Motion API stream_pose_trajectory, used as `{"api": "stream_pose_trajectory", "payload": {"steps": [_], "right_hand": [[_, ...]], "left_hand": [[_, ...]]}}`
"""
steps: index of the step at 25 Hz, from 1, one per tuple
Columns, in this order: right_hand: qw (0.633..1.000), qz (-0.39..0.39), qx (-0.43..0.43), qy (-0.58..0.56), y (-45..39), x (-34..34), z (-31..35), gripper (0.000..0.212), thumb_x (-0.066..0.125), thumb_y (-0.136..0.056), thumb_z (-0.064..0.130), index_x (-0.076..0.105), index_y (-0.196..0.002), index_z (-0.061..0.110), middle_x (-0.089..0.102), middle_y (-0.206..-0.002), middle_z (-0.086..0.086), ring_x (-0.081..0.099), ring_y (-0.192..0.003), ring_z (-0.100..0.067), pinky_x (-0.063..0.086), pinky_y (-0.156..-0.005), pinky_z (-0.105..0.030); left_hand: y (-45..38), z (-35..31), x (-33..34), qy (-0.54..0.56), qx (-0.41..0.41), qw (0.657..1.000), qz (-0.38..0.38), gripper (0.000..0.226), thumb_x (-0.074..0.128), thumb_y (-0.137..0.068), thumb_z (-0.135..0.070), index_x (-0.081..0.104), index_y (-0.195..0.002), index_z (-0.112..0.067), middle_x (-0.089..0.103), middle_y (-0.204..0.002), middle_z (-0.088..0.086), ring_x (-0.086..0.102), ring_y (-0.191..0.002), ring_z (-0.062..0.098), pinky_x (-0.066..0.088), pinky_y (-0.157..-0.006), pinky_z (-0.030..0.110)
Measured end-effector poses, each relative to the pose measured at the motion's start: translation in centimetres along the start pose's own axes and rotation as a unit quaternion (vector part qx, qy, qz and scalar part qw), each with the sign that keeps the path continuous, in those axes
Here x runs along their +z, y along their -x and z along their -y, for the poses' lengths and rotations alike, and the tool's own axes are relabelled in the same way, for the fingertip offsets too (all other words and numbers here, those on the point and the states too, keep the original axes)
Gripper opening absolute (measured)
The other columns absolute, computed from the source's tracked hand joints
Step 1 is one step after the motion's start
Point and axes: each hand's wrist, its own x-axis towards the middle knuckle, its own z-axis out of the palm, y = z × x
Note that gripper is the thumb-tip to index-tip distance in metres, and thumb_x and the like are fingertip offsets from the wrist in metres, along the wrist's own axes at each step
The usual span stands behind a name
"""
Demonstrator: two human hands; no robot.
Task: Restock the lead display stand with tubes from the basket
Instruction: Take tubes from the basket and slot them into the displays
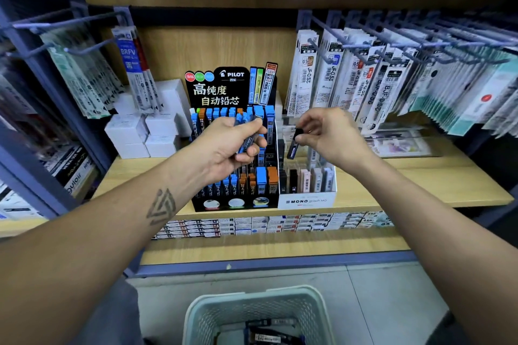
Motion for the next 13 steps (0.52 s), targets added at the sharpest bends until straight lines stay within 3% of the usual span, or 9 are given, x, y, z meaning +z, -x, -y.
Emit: {"api": "stream_pose_trajectory", "payload": {"steps": [6,13], "right_hand": [[0.996,-0.032,-0.006,0.079,-0.6,0.1,-0.5,0.013,0.076,-0.086,0.01,0.076,-0.097,0.017,0.075,-0.087,-0.001,0.071,-0.084,-0.018,0.055,-0.086,-0.031],[0.987,0.009,-0.026,0.16,-1.1,1.9,-0.4,0.012,0.078,-0.085,0.018,0.076,-0.095,0.024,0.075,-0.09,-0.002,0.07,-0.087,-0.023,0.058,-0.083,-0.04]], "left_hand": [[0.2,0.2,-0.1,-0.017,-0.014,1.0,-0.001,0.021,0.059,-0.101,-0.017,0.061,-0.107,0.003,0.062,-0.071,0.013,0.046,-0.047,0.011,0.029,-0.033,0.017],[0.3,0.3,0.0,-0.023,-0.015,1.0,0.002,0.023,0.059,-0.101,-0.018,0.06,-0.11,0.003,0.061,-0.07,0.012,0.046,-0.047,0.012,0.029,-0.033,0.017]]}}
